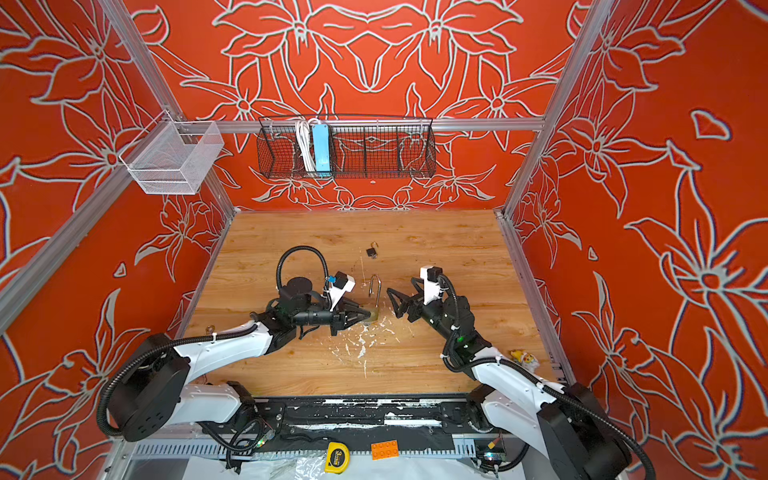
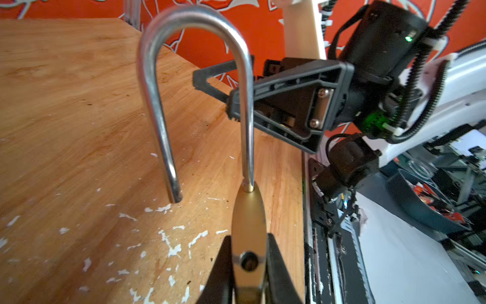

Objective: Unlock with the key

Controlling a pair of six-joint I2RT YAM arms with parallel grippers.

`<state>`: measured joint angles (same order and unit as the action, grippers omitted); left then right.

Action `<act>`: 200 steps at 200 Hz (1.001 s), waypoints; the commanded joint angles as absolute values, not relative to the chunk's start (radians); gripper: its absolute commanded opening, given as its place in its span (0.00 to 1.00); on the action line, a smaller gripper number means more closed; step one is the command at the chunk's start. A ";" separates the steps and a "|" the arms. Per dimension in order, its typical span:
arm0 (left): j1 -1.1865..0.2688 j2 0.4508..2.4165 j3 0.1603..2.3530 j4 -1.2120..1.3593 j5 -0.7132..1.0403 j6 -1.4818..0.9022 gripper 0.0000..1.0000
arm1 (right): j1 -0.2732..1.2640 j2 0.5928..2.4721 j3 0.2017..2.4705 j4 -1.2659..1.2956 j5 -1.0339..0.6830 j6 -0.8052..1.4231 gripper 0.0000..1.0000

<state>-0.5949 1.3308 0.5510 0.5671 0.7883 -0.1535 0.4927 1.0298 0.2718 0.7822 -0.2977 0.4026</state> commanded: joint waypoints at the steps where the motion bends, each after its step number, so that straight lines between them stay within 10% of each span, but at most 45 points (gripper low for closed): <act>1: -0.592 1.331 0.584 0.703 0.951 -0.153 0.00 | 0.494 1.074 0.276 0.907 -0.453 0.432 0.99; 96: -0.595 1.357 0.600 0.732 1.020 -0.179 0.00 | 0.495 1.199 0.315 1.025 -0.620 0.489 0.98; 200: -0.609 1.335 0.625 0.608 0.831 -0.165 0.00 | 0.496 1.053 0.369 0.471 0.013 0.402 0.97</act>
